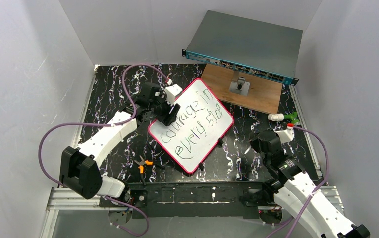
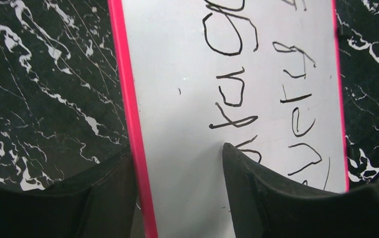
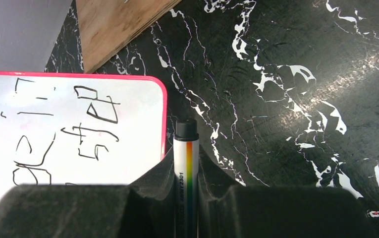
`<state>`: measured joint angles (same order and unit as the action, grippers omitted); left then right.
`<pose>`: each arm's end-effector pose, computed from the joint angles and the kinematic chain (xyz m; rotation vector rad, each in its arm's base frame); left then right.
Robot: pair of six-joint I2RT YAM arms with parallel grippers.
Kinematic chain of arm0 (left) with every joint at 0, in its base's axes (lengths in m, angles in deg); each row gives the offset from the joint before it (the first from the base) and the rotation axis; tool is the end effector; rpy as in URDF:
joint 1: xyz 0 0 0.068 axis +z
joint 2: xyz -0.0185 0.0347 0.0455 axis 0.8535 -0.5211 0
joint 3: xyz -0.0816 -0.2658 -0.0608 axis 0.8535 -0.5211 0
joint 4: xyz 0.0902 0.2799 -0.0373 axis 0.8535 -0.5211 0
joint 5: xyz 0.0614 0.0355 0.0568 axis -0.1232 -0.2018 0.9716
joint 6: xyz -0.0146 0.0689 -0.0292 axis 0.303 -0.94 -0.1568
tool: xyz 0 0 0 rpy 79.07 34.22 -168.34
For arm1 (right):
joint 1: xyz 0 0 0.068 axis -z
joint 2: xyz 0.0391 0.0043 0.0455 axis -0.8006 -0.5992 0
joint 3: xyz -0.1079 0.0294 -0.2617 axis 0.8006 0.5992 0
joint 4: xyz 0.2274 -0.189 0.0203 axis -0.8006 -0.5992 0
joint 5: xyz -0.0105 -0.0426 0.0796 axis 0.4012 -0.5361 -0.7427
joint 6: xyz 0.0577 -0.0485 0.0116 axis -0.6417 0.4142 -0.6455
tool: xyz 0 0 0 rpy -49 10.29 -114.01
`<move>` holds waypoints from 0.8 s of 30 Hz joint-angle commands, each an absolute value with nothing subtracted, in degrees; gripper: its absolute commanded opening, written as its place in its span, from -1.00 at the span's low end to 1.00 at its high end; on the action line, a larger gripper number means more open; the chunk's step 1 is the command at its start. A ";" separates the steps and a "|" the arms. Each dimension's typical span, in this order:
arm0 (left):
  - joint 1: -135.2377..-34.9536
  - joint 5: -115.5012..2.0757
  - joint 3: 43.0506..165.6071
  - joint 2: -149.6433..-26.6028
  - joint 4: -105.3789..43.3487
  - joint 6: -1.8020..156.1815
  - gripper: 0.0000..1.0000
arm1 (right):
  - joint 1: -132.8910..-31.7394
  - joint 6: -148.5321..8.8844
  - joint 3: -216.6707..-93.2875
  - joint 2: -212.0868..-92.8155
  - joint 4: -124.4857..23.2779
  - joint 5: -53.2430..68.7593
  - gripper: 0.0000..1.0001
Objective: Write a sentence on the whiteboard
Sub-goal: Put down the whiteboard on the whiteboard stand.
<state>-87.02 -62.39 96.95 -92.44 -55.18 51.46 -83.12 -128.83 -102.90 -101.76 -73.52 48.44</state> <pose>0.3160 -0.1888 0.2883 0.9322 2.0196 -0.4069 0.1731 0.0590 0.2144 0.9440 1.8059 0.4546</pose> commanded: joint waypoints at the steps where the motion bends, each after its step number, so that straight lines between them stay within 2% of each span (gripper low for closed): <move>1: -87.69 -62.29 95.34 -92.53 -63.72 48.51 0.19 | -83.25 -129.17 -103.30 -100.44 -74.21 50.20 -0.97; 6: -87.54 -60.90 95.72 -92.78 -63.88 49.58 0.30 | -83.25 -129.31 -103.25 -100.05 -74.87 50.29 -0.97; 17: -87.17 -59.85 99.99 -92.74 -66.20 50.03 0.33 | -83.27 -129.88 -103.26 -99.72 -75.67 50.29 -0.97; 24: -86.91 -59.98 103.49 -92.84 -66.81 51.28 0.46 | -83.25 -130.68 -103.21 -99.74 -75.77 50.54 -0.97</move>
<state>-87.20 -60.66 99.84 -93.12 -64.49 50.56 -83.12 -130.08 -102.90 -100.19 -76.07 48.68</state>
